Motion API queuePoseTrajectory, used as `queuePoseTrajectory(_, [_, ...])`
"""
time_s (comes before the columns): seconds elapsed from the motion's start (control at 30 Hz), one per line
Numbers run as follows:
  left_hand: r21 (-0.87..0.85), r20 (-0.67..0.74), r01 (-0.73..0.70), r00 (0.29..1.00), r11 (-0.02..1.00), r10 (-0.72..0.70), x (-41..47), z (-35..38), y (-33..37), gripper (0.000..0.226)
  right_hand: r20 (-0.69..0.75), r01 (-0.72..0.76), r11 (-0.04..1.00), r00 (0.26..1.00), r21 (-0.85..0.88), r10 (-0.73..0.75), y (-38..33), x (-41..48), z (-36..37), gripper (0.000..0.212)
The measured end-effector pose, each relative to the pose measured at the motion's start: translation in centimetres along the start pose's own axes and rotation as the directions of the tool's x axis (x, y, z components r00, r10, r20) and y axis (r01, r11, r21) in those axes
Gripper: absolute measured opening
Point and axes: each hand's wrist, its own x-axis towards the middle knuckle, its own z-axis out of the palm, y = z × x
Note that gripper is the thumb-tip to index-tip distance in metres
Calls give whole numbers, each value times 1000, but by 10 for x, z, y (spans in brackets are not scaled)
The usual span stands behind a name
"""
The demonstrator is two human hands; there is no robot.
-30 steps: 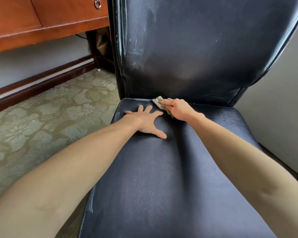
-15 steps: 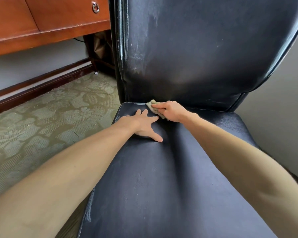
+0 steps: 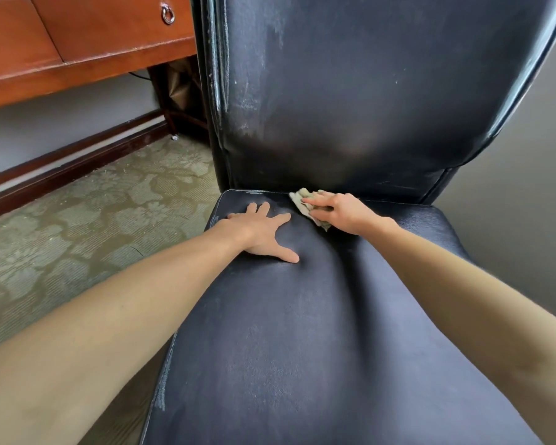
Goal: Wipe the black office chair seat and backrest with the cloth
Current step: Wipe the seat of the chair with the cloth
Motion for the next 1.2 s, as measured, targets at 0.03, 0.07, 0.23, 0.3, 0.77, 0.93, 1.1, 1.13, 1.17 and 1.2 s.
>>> queuePoseTrajectory(0.03, [4,-3,5,1000,1000,-5,-2,-3,-1,105,4,-31,999,1000,18,31,6,-8,-5,42])
queuePoseTrajectory(0.07, [17,-7,12,1000,1000,-12,-4,-6,-5,106,10,-56,998,998,30,56,11,-16,-9,45])
queuePoseTrajectory(0.23, [126,13,18,1000,992,-20,-8,-8,-26,104,32,-70,995,997,-73,73,15,-22,-7,47])
queuePoseTrajectory(0.3, [105,45,18,999,994,-23,-7,-5,-28,102,26,-56,995,998,-87,59,10,-15,-4,45])
queuePoseTrajectory(0.77, [31,46,-4,999,999,3,-3,0,-31,97,117,170,984,980,-59,-162,-84,68,29,42])
queuePoseTrajectory(0.93, [31,41,4,999,999,-6,-4,-1,-29,98,95,135,990,987,-48,-131,-70,65,28,41])
queuePoseTrajectory(1.1, [31,48,13,999,999,-15,-5,-2,-29,100,65,82,994,995,-71,-77,-43,45,19,41])
queuePoseTrajectory(1.13, [26,46,11,999,1000,-13,-5,-2,-29,99,46,60,996,997,-69,-57,-33,38,15,41])
queuePoseTrajectory(1.17, [19,43,9,999,1000,-9,-5,-2,-29,99,27,36,997,999,-61,-35,-22,30,12,40])
queuePoseTrajectory(1.2, [10,38,6,999,1000,-7,-5,-1,-30,99,10,13,999,1000,-52,-12,-10,21,9,40])
